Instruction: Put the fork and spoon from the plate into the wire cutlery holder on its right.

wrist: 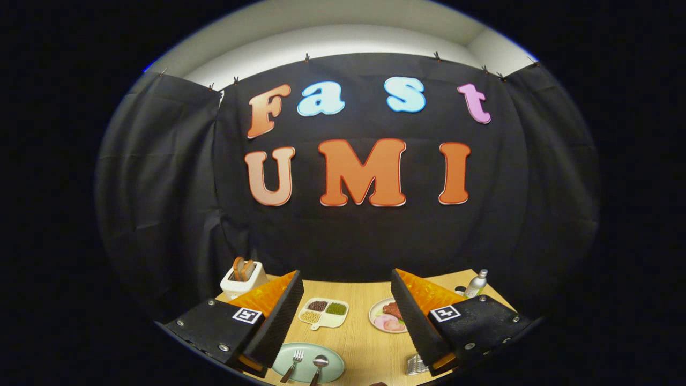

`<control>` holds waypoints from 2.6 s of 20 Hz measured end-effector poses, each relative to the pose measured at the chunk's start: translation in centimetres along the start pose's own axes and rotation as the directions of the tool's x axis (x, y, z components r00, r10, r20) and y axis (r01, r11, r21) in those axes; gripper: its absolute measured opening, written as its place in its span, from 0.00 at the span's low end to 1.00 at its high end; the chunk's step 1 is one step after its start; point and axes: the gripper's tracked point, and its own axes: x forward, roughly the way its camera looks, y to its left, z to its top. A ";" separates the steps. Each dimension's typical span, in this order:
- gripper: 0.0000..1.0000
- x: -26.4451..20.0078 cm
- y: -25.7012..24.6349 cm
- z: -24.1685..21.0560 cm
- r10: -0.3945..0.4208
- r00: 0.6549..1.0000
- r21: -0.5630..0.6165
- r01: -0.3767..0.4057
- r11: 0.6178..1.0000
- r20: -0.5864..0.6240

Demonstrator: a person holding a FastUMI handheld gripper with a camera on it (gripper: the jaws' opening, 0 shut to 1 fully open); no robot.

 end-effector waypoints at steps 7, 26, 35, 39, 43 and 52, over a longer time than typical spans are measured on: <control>0.98 1.5 3.9 -12.0 0.057 0.908 -0.048 -0.084 0.995 -0.415; 0.66 0.6 7.4 -35.5 0.024 0.363 -0.014 -0.101 0.995 -0.931; 0.23 -0.5 7.4 -38.8 0.018 0.260 0.023 0.018 1.000 -0.966; 0.10 -0.2 7.8 -38.9 0.050 0.284 0.054 0.006 0.999 -0.958; 0.05 0.1 8.1 -37.7 0.081 0.334 0.086 0.000 0.996 -0.939; 0.06 0.3 4.9 -30.9 0.121 0.493 0.155 0.029 0.988 -0.861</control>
